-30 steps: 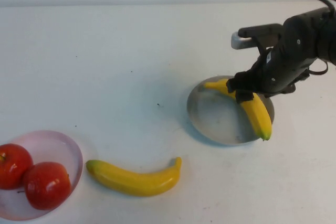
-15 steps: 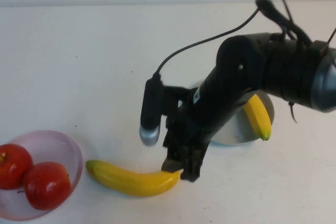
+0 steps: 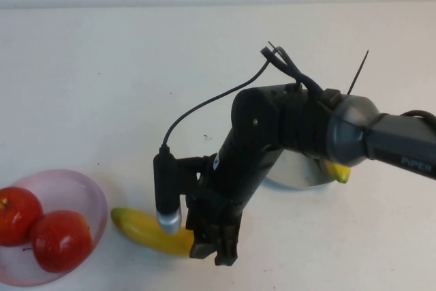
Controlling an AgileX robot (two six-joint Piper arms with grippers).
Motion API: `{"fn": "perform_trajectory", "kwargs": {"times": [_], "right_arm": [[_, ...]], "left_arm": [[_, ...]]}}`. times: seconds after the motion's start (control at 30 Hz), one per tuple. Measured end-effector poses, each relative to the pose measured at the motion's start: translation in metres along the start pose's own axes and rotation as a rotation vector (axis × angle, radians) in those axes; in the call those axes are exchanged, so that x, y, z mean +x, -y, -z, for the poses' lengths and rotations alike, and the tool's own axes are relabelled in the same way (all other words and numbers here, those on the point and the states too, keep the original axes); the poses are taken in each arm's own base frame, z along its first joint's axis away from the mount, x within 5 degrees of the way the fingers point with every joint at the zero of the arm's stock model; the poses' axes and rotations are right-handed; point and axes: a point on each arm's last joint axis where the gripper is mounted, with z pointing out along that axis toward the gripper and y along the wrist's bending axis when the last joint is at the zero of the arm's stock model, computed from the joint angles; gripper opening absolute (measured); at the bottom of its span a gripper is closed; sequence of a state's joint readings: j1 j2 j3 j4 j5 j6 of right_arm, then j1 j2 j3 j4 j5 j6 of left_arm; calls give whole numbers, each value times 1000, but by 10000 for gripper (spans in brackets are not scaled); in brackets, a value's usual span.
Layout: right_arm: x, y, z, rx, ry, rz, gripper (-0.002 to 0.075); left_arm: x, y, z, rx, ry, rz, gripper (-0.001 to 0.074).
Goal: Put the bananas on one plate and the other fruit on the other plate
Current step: Put another type of fruit in the right plate
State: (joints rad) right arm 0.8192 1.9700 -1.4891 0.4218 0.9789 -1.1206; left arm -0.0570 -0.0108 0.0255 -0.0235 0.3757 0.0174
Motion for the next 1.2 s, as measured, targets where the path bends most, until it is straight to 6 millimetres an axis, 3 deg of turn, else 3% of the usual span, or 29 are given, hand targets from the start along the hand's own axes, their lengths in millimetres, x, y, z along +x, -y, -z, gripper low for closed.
{"fn": "perform_trajectory", "kwargs": {"times": [0.23, 0.53, 0.77, 0.87, 1.03, 1.2], "right_arm": [[3, 10, -21, -10, -30, -3, 329], [5, 12, -22, 3, -45, -2, 318], [5, 19, -19, 98, -45, -226, 303], [3, 20, -6, 147, -20, -357, 303], [-1, 17, 46, 264, 79, -622, 302], [29, 36, 83, 407, 117, -920, 302]], "left_arm": [[0, 0, 0, 0, 0, 0, 4], [0, 0, 0, 0, 0, 0, 4], [0, 0, 0, 0, 0, 0, 4], [0, 0, 0, 0, 0, 0, 4], [0, 0, 0, 0, 0, 0, 4], [0, 0, 0, 0, 0, 0, 4]]}}
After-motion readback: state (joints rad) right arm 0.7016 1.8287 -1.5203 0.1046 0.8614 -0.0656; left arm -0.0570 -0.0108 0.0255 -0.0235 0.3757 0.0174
